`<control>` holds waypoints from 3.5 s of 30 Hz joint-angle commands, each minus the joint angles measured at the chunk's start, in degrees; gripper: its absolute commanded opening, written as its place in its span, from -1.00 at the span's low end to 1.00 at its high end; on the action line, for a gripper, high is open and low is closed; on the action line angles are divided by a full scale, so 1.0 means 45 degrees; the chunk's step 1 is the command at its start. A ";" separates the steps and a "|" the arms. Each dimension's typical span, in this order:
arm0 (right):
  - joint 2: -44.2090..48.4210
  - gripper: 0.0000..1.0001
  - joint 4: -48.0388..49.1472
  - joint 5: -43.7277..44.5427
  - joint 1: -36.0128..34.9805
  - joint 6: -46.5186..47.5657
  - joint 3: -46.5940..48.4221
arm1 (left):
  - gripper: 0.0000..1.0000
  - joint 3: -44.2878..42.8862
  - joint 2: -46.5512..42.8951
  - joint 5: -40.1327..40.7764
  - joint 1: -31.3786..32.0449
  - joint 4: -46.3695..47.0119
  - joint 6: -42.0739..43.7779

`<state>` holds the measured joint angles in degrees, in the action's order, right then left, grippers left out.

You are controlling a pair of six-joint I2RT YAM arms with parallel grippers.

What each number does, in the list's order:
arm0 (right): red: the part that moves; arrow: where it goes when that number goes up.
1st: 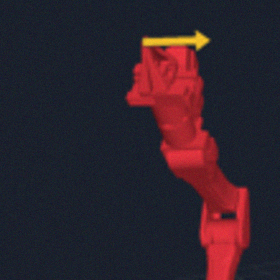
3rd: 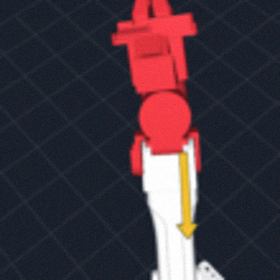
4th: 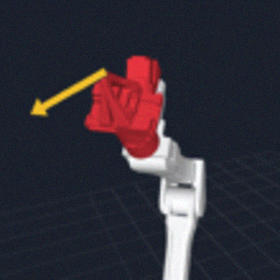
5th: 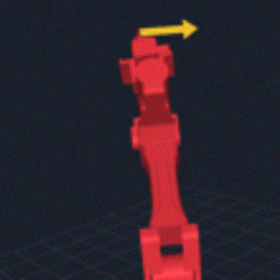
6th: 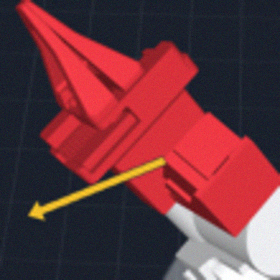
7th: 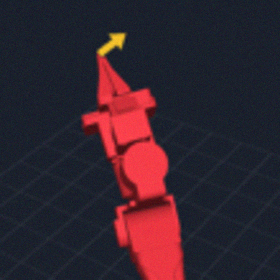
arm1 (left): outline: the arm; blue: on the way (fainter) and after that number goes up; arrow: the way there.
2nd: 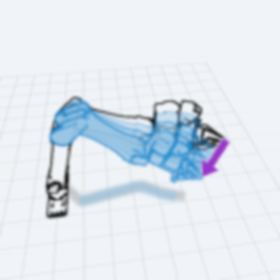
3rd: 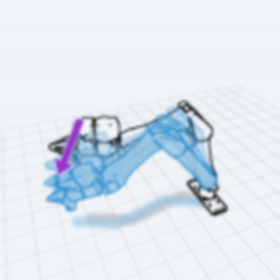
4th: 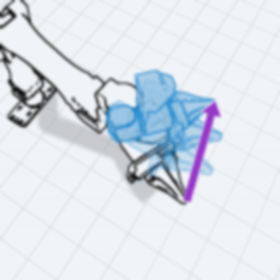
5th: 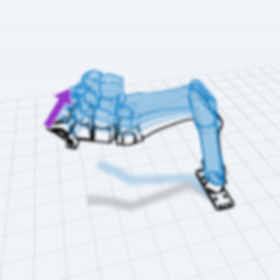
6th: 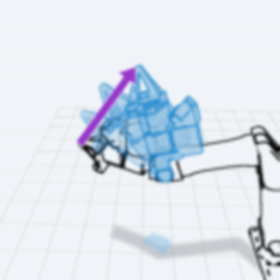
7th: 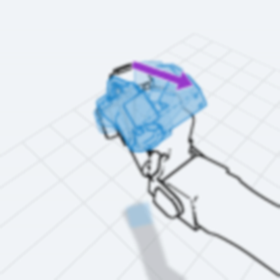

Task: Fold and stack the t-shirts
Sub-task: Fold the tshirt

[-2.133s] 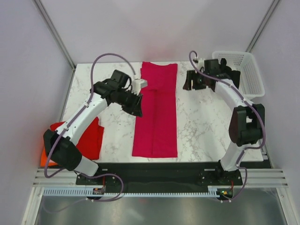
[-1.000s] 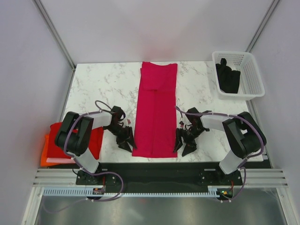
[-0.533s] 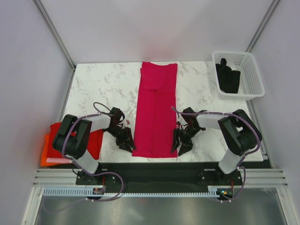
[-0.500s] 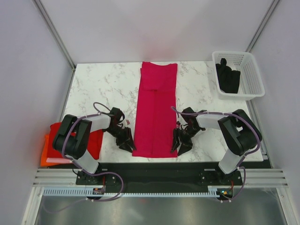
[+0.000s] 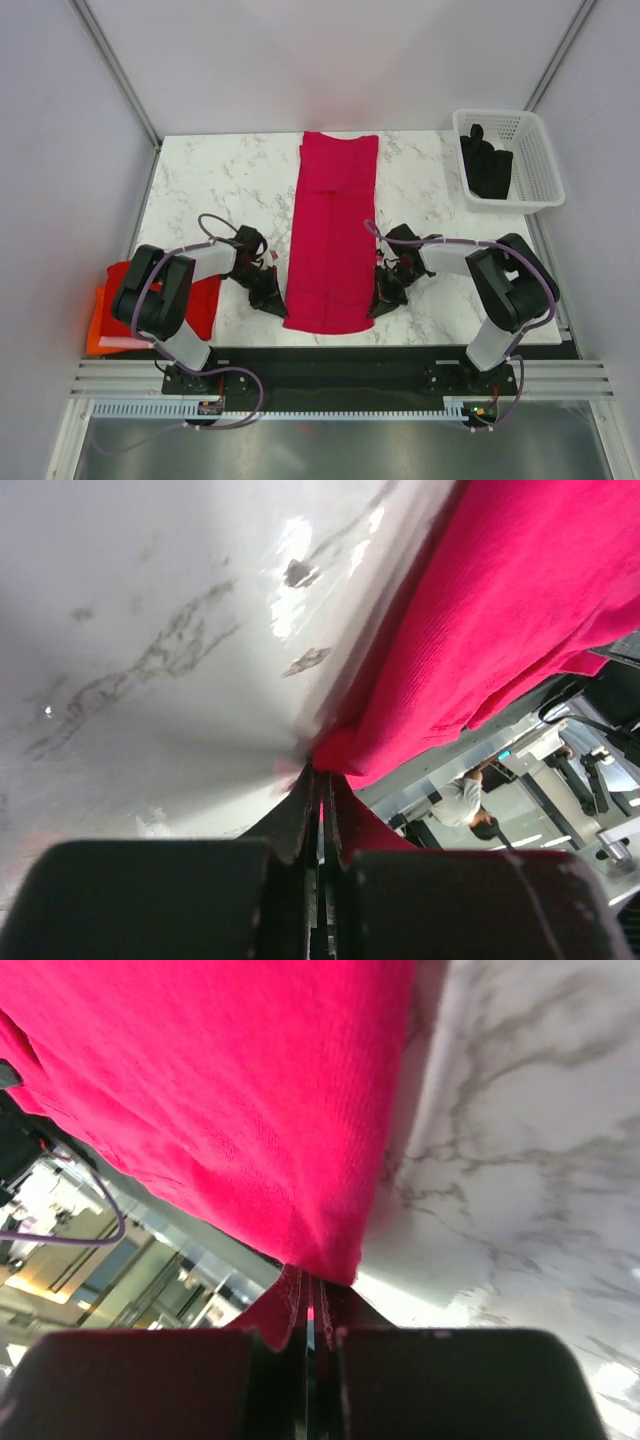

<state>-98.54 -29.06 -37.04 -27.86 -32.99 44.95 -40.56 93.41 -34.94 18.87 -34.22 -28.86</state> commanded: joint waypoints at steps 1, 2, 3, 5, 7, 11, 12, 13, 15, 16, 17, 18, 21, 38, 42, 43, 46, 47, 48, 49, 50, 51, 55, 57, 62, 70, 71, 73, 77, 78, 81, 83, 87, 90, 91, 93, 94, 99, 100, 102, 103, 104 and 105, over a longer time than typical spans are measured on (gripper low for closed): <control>0.0627 -1.00 0.0561 0.1532 0.0388 0.0844 0.0576 | -0.95 -0.0829 -0.0638 0.0265 -0.0014 0.0378 0.0456; 0.0822 -1.00 0.0153 0.1473 0.0486 0.1021 0.0790 | -0.95 -0.1315 -0.0698 0.0206 -0.0034 0.0203 0.0611; 0.1172 -1.00 -0.0083 0.1453 0.0565 0.1217 0.1295 | -0.95 -0.1610 -0.0776 0.0128 -0.0073 -0.0031 0.0690; 0.1428 -1.00 -0.0687 0.1337 0.0838 0.1744 0.1845 | -0.95 -0.2447 -0.0932 0.0127 -0.0151 -0.0111 0.0808; 0.1605 -1.00 -0.0982 0.1219 0.1130 0.2114 0.2645 | -0.95 -0.3152 -0.0894 0.0166 -0.0210 -0.0053 0.0847; 0.1411 -1.00 -0.0945 0.1335 0.1483 0.2604 0.4130 | -0.95 -0.5492 0.0060 0.0283 -0.0404 -0.0033 0.1004; 0.1236 -1.00 -0.0906 0.1355 0.1541 0.2625 0.4713 | -0.95 -0.5886 0.0276 0.0322 -0.0463 -0.0052 0.0984; 0.1138 -1.00 -0.0712 0.1413 0.1658 0.2625 0.4970 | -0.95 -0.6277 0.0452 0.0381 -0.0599 0.0006 0.0984; 0.0728 -1.00 -0.0497 0.1550 0.1776 0.2683 0.5806 | -0.95 -0.7449 0.1152 0.0596 -0.0717 0.0103 0.0984; 0.0572 -1.00 -0.0264 0.1589 0.1815 0.2683 0.6044 | -0.95 -0.7839 0.1409 0.0615 -0.0834 0.0142 0.1003; 0.0241 -1.00 -0.0145 0.1648 0.1854 0.2683 0.6298 | -0.95 -0.8597 0.1701 0.0635 -0.0854 0.0201 0.1023; 0.0045 -1.00 -0.0009 0.1706 0.1990 0.2645 0.6706 | -0.95 -0.8953 0.2207 0.0693 -0.0912 0.0201 0.1043; -0.0717 -1.00 0.0344 0.1804 0.2224 0.2683 0.7527 | -0.95 -1.0165 0.3010 0.0752 -0.1010 0.0416 0.1101; -0.2867 -0.57 0.0969 0.3053 0.2616 0.3678 0.8818 | -0.88 -1.2316 0.5767 0.1104 -0.1050 0.1139 0.1336; -0.3063 -0.52 0.0989 0.3171 0.2597 0.3874 0.9268 | -0.88 -1.2296 0.5747 0.1162 -0.1050 0.1237 0.1219; -0.3179 -0.49 0.0989 0.3230 0.2597 0.3875 0.9347 | -0.88 -1.2316 0.5747 0.1298 -0.1050 0.1237 0.1238; -0.3374 -0.42 0.0969 0.3308 0.2616 0.4011 0.9678 | -0.86 -1.2316 0.5708 0.1494 -0.1050 0.1120 0.1219; -0.3414 -0.41 0.0989 0.3328 0.2616 0.4069 0.9815 | -0.86 -1.2277 0.5669 0.1533 -0.1050 0.1081 0.1199; -0.3453 -0.40 0.0989 0.3347 0.2616 0.4147 0.9874 | -0.86 -1.2238 0.5611 0.1630 -0.1069 0.1022 0.1141; -0.3531 -0.39 0.0989 0.3406 0.2616 0.4187 0.9952 | -0.84 -1.2102 0.5456 0.1883 -0.1050 0.0983 0.1005; -0.3551 -0.39 0.0989 0.3425 0.2616 0.4207 1.0088 | -0.83 -1.2043 0.5377 0.1982 -0.1050 0.0983 0.0984; -0.3590 -0.38 0.0989 0.3445 0.2597 0.4226 1.0128 | -0.81 -1.2004 0.5376 0.2021 -0.1050 0.1021 0.0984; -0.3746 -0.32 0.0969 0.3465 0.2597 0.4343 1.0207 | -0.62 -1.2003 0.5318 0.2587 -0.1050 0.0963 0.1140; -0.3630 -0.30 0.0892 0.3523 0.2655 0.4421 1.0246 | -0.46 -1.2139 0.5260 0.2937 -0.1050 0.0672 0.1315; -0.2303 -0.26 0.0345 0.3174 0.3356 0.4305 0.9078 | 0.25 -1.1752 0.4480 0.3839 -0.1244 -0.0715 0.1726; -0.0856 -0.19 0.0890 0.1025 0.3925 0.2568 0.4743 | 0.22 -0.8568 0.3755 0.1086 -0.1811 -0.0815 0.1219; -0.0875 -0.19 0.1258 0.0772 0.3925 0.2257 0.4467 | 0.22 -0.8411 0.3832 0.0852 -0.1831 -0.0737 0.1025; -0.1031 -0.17 0.1709 0.0069 0.3983 0.1300 0.3824 | 0.21 -0.7981 0.3950 0.0168 -0.1831 -0.0542 0.0848; -0.1421 -0.14 0.2745 -0.0500 0.4003 0.0146 0.3352 | 0.15 -0.7551 0.4223 -0.0321 -0.1831 -0.0209 0.0476; -0.1557 -0.14 0.2766 -0.0519 0.3984 0.0009 0.3351 | 0.14 -0.7531 0.4301 -0.0283 -0.1831 -0.0189 0.0457; -0.1792 -0.11 0.2786 -0.0539 0.4003 -0.0012 0.3390 | 0.13 -0.7394 0.4360 -0.0341 -0.1831 -0.0053 0.0360; -0.1871 -0.10 0.2883 -0.0559 0.3945 -0.0168 0.3332 | 0.13 -0.7277 0.4438 -0.0361 -0.1811 0.0064 0.0223; -0.2066 -0.07 0.2864 -0.0559 0.3866 -0.0266 0.3234 | 0.11 -0.7257 0.4633 -0.0400 -0.1733 0.0201 0.0144; -0.2047 -0.06 0.2630 -0.0578 0.3847 -0.0110 0.3215 | 0.10 -0.7296 0.4712 -0.0400 -0.1714 0.0201 0.0164; -0.2028 -0.06 0.2552 -0.0598 0.3866 -0.0071 0.3215 | 0.09 -0.7296 0.4751 -0.0400 -0.1714 0.0201 0.0183; -0.1950 -0.05 0.2337 -0.0559 0.3866 0.0046 0.3118 | 0.08 -0.7316 0.4809 -0.0380 -0.1733 0.0201 0.0164; -0.1949 -0.05 0.2317 -0.0559 0.3866 0.0027 0.3078 | 0.08 -0.7296 0.4829 -0.0380 -0.1714 0.0201 0.0144; -0.2105 -0.03 0.2394 -0.0422 0.3866 0.0008 0.2902 | 0.06 -0.7355 0.5024 -0.0381 -0.1694 0.0299 0.0106; -0.2183 -0.03 0.2453 -0.0403 0.3808 -0.0031 0.2902 | 0.03 -0.7374 0.5082 -0.0400 -0.1675 0.0299 0.0125; -0.2358 -0.03 0.2473 -0.0422 0.3749 -0.0070 0.3018 | -0.06 -0.7394 0.5161 -0.0381 -0.1675 0.0357 0.0027; -0.2437 -0.03 0.2454 -0.0422 0.3730 -0.0032 0.3058 | -0.16 -0.7394 0.5219 -0.0361 -0.1655 0.0358 0.0008; -0.2476 -0.03 0.2473 -0.0403 0.3729 -0.0031 0.3097 | -0.19 -0.7394 0.5239 -0.0380 -0.1655 0.0338 -0.0012; -0.2573 -0.03 0.2473 -0.0383 0.3710 -0.0031 0.3194 | -0.20 -0.7375 0.5259 -0.0380 -0.1655 0.0357 -0.0012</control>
<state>-108.12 -18.26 -39.53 -10.52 -33.26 58.65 -73.38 115.96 -35.99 11.03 -33.89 -27.62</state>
